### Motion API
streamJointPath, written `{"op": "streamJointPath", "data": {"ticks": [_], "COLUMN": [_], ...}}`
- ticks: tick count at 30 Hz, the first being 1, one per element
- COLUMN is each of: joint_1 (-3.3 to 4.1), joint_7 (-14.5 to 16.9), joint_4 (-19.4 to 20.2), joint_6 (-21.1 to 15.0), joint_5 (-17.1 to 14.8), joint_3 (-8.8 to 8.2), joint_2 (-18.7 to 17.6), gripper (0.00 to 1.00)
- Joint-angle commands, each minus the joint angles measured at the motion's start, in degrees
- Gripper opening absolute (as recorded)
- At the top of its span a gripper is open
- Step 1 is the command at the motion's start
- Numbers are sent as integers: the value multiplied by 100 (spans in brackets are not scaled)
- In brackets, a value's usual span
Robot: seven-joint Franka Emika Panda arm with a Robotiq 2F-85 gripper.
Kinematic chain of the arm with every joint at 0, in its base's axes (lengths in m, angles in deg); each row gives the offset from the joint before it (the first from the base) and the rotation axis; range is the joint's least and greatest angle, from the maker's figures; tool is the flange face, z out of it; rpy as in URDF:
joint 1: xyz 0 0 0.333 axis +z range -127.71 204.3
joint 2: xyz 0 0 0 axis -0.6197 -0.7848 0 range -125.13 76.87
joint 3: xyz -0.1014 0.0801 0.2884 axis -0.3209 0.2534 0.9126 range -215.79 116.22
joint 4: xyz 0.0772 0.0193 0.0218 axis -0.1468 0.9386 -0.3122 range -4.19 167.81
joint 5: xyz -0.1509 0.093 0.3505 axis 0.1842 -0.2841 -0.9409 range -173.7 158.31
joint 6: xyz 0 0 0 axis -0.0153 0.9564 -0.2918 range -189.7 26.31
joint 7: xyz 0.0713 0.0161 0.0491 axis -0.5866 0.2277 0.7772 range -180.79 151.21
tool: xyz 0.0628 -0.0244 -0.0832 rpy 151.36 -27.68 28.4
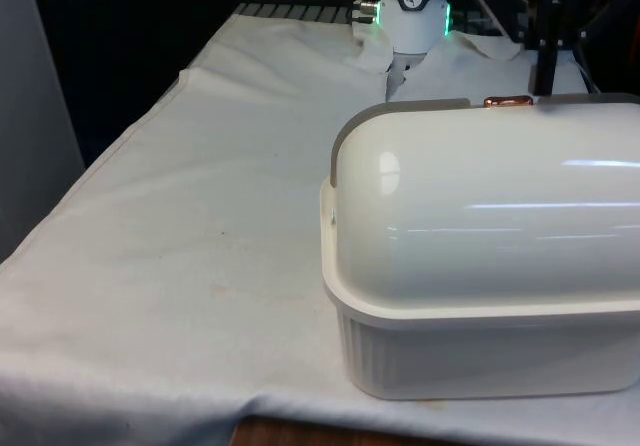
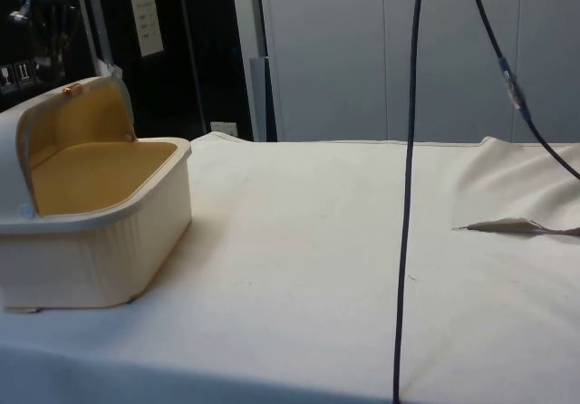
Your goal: Open the lid, then close it.
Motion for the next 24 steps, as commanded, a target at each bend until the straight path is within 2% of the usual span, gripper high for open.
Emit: {"op": "streamJointPath", "data": {"ticks": [1, 16, 24], "joint_1": [0, -11, 6], "joint_7": [-23, 0, -6], "joint_4": [6, 11, 132], "joint_6": [11, 0, 23], "joint_5": [0, 0, 11], "joint_3": [-6, 0, -6], "joint_2": [-17, -74, 29], "gripper": [0, 0, 0]}}
